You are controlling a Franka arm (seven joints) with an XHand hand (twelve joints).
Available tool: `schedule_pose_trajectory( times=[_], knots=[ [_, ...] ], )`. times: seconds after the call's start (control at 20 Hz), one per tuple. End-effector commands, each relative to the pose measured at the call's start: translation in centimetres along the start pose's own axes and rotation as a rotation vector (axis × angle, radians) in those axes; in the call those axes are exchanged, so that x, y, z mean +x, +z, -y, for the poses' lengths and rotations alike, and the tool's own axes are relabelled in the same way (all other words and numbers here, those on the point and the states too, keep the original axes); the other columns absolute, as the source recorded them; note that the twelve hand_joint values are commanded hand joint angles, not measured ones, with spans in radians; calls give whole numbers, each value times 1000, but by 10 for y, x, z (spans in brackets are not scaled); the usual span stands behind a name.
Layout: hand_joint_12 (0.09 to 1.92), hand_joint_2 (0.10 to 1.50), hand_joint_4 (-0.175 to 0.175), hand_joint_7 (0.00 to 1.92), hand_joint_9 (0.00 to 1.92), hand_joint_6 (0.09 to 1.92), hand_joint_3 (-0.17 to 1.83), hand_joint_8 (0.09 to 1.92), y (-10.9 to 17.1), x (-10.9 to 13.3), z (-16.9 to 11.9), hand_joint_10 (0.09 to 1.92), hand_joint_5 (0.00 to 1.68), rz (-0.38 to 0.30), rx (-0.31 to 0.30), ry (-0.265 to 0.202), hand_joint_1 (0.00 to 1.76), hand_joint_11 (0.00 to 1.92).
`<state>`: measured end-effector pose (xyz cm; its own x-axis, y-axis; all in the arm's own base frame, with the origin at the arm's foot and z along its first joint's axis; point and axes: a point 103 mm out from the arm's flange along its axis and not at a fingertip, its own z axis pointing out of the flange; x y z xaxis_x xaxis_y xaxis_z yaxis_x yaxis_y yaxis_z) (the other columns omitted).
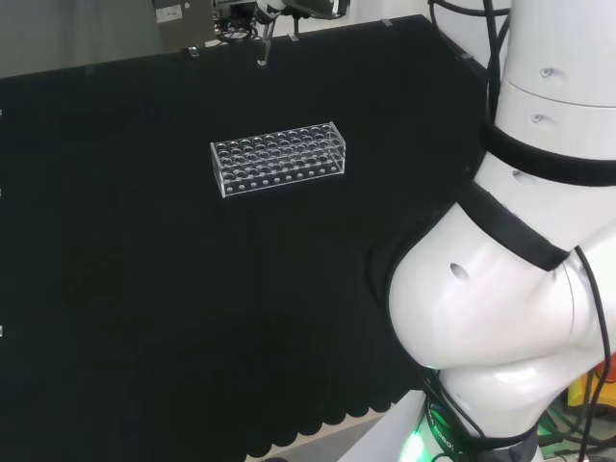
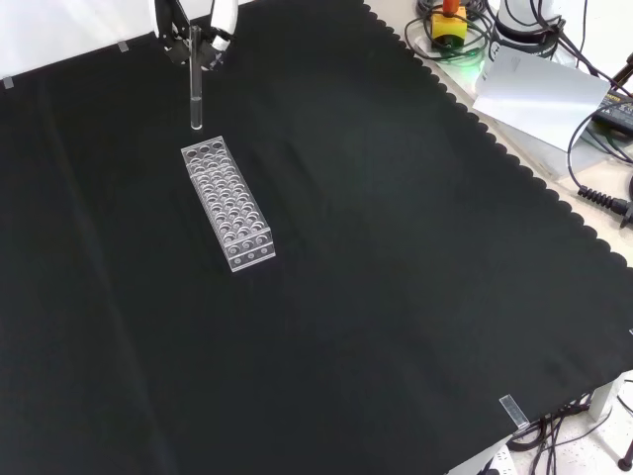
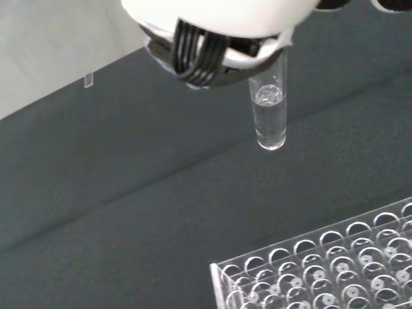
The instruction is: Shake the test tube.
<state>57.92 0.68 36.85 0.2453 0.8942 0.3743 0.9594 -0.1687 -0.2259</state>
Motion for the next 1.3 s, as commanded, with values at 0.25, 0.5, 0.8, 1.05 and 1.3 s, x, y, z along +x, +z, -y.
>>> schedule_pose_trajectory(
  times=[0.25,0.5,0.8,1.05,1.3],
  knots=[
    [896,688,-175,1720,1631,546,577,413,6,-24,3,446,1317,108,7,21,1225,1172],
    [898,687,-175,1719,1631,546,578,413,6,-60,5,446,1317,241,1,75,1225,1171],
    [899,687,-175,1720,1630,546,579,413,-7,-113,7,446,1317,389,-7,177,1225,1170],
    [900,686,-175,1720,1630,547,580,414,-28,-151,10,447,1317,464,-24,243,1225,1170],
    [901,686,-175,1720,1630,547,581,414,-53,-175,10,447,1317,498,-59,306,1225,1169]
  ],
)
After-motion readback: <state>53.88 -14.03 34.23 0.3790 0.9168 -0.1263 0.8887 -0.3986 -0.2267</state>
